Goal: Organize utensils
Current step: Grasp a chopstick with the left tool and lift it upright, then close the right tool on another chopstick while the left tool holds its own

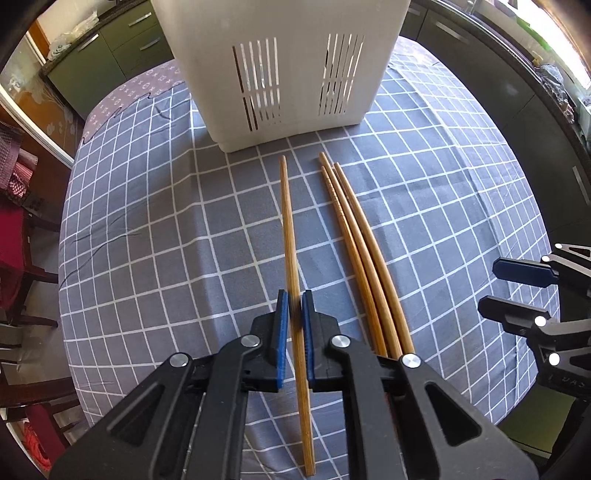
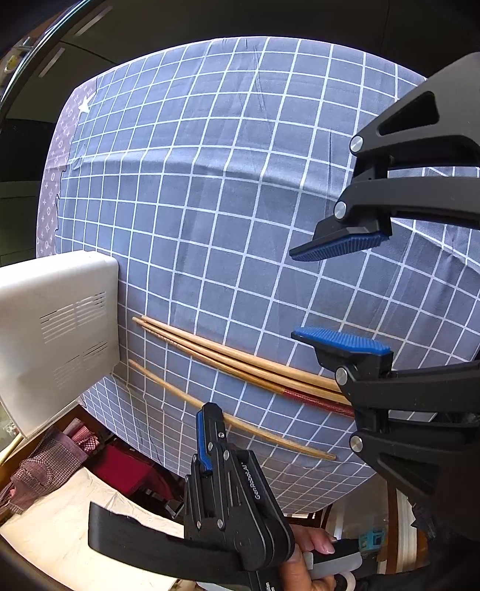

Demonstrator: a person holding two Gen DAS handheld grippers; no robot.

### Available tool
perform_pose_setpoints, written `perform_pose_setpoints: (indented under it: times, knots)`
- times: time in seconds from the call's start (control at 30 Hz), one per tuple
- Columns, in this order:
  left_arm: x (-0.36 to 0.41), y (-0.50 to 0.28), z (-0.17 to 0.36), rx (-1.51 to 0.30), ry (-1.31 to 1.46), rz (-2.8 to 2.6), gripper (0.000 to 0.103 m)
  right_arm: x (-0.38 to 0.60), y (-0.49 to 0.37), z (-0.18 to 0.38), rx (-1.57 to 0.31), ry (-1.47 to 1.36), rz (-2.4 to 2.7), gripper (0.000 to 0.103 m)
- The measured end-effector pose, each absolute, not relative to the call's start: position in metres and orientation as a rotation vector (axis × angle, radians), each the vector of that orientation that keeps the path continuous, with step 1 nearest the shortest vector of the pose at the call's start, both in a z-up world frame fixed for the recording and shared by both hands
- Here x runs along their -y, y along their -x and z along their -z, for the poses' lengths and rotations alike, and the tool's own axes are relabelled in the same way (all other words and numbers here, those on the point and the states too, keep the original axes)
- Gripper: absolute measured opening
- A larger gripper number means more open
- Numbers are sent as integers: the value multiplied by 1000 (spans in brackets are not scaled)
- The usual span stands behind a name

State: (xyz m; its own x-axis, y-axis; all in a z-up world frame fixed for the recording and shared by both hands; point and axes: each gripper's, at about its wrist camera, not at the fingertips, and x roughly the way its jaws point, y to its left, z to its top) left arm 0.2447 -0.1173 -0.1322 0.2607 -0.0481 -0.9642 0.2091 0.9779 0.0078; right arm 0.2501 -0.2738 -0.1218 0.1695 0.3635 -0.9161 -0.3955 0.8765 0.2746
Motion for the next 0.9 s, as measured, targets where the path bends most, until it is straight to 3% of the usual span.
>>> perform_pose_setpoints:
  times: [0.43,0.67,0.9]
  knots:
    - [82,-214,61,-1091,-83,225,7,229,-280,127,-1369,61,-540,37]
    - [67,-202,38,-1007,-61,236,7,196,-298,133,-1415,137,-516,22]
    - [64,-190,26,-942,-62,269,7,174,-307,141,-1444,195,-471,17]
